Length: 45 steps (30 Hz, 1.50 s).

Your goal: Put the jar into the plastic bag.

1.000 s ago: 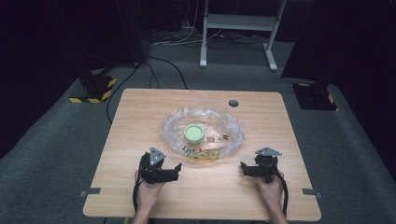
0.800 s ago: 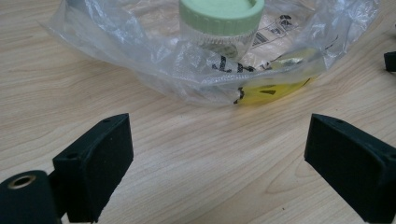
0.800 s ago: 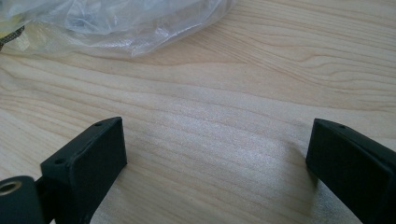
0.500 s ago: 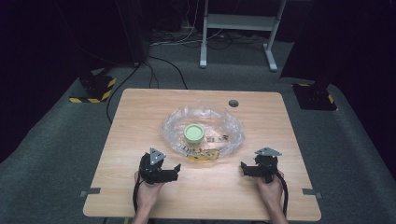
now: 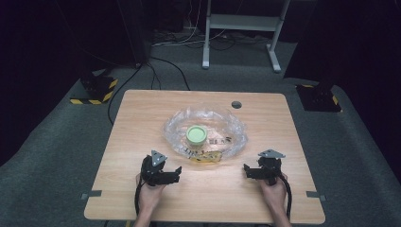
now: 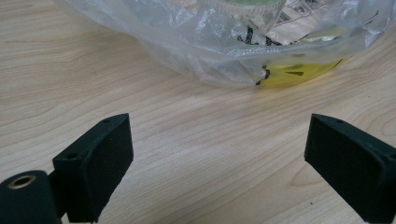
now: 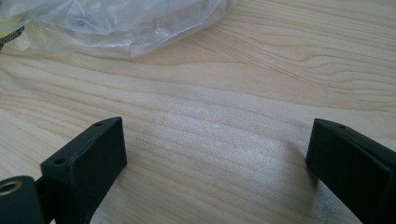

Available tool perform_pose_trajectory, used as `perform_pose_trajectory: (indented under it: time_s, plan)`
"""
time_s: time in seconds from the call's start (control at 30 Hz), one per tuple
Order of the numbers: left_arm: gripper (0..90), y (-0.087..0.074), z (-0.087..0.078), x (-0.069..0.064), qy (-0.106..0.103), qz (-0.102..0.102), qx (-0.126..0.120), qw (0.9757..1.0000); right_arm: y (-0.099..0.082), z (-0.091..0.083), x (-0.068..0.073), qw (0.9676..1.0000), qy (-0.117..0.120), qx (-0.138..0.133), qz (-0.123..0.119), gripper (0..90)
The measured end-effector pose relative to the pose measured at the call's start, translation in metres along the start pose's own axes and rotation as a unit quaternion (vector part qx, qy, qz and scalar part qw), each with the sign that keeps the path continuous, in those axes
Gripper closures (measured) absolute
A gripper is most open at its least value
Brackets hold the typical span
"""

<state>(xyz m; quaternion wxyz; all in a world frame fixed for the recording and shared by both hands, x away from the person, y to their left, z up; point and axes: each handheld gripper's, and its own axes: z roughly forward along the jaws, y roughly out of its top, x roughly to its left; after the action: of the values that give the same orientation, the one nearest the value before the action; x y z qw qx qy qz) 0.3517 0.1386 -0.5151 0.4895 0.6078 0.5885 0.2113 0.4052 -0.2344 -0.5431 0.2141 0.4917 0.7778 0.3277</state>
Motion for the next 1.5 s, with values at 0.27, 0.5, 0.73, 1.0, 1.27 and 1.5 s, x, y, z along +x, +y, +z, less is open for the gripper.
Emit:
perform_pose_trajectory:
  time_s: [0.27, 0.5, 0.73, 1.0, 1.27, 1.5]
  plan:
    - [8.1, -0.002, 0.005, 0.004, 0.009, 0.003, 0.008, 0.9999, 0.000, 0.000, 0.000, 1.0000, 0.000, 0.000, 0.000, 4.7]
    - [8.1, -0.004, 0.011, 0.004, 0.016, 0.004, 0.011, 0.9998, 0.000, 0.000, 0.000, 1.0000, 0.000, 0.000, 0.001, 4.7]
    - [8.1, -0.005, 0.016, 0.006, 0.021, 0.004, 0.019, 0.9996, 0.000, 0.000, 0.000, 1.0000, 0.000, 0.000, 0.001, 4.7]
    - [8.1, -0.006, 0.023, 0.007, 0.026, 0.003, 0.021, 0.9994, 0.000, 0.000, 0.000, 1.0000, 0.000, 0.000, 0.001, 4.7]
    - [8.1, -0.008, 0.028, 0.009, 0.030, 0.006, 0.028, 0.9991, 0.000, 0.000, 0.000, 1.0000, 0.000, 0.000, 0.000, 4.7]
    - [8.1, -0.009, 0.033, 0.009, 0.032, 0.003, 0.025, 0.9992, 0.000, 0.000, 0.000, 1.0000, 0.000, 0.000, 0.000, 4.7]
